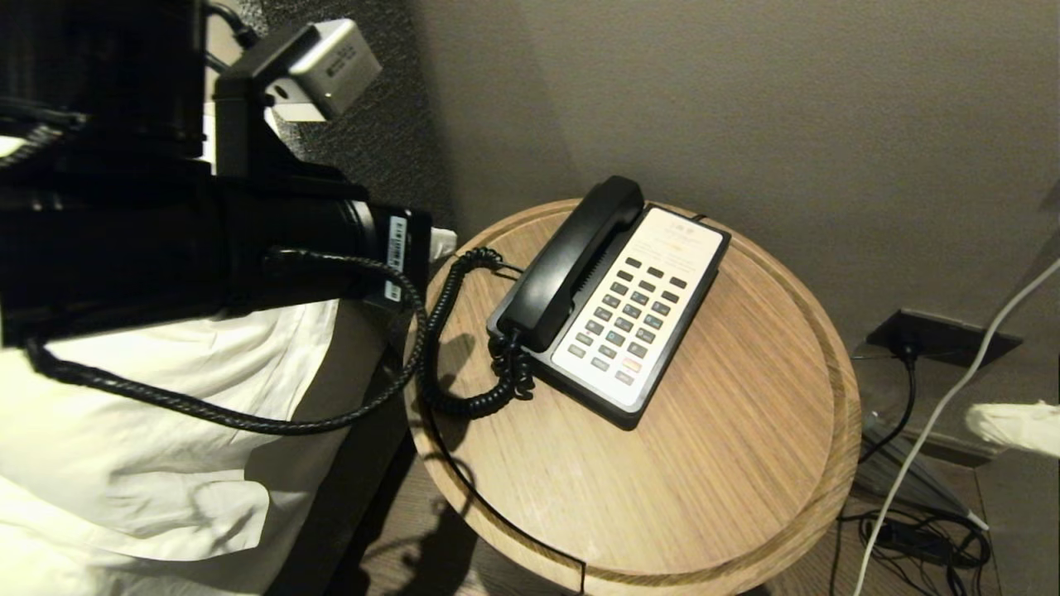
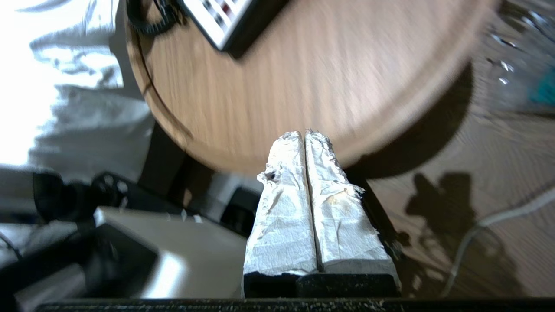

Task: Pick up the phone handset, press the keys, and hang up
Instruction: End the call using the dial pad

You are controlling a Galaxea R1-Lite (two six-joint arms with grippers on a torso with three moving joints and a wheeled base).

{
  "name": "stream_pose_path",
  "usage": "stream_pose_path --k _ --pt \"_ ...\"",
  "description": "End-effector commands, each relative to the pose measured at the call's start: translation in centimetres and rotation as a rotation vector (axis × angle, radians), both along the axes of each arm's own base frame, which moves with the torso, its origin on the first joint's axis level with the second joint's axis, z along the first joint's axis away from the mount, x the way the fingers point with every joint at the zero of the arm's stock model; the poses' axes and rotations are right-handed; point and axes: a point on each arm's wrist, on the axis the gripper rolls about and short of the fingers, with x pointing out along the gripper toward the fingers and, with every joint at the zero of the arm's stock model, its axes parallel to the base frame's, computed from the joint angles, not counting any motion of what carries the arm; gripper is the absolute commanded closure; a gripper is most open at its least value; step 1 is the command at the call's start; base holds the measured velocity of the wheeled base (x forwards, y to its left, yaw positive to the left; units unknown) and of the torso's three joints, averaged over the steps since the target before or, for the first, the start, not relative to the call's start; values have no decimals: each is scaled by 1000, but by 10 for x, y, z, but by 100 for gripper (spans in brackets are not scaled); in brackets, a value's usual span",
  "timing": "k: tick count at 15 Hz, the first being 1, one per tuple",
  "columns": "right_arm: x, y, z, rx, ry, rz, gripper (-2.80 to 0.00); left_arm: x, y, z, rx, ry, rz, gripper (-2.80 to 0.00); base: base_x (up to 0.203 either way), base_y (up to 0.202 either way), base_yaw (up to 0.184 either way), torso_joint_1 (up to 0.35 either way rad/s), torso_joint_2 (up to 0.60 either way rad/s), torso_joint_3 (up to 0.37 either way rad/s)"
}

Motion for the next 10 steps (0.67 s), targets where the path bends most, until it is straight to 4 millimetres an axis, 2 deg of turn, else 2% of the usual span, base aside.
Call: stream_pose_path --k 1,3,5,10 --pt "38 48 -13 -70 64 11 0 -21 32 16 -62 -56 47 0 0 0 0 0 0 0" --pt "58 77 -20 -69 64 30 0 -29 46 23 -99 -81 72 0 0 0 0 0 0 0" --pt "70 97 -23 -70 66 43 0 -39 56 33 -182 -83 75 0 0 0 0 0 0 0" --pt "85 120 -36 -102 87 55 0 -54 71 40 -247 -93 85 0 0 0 0 0 0 0"
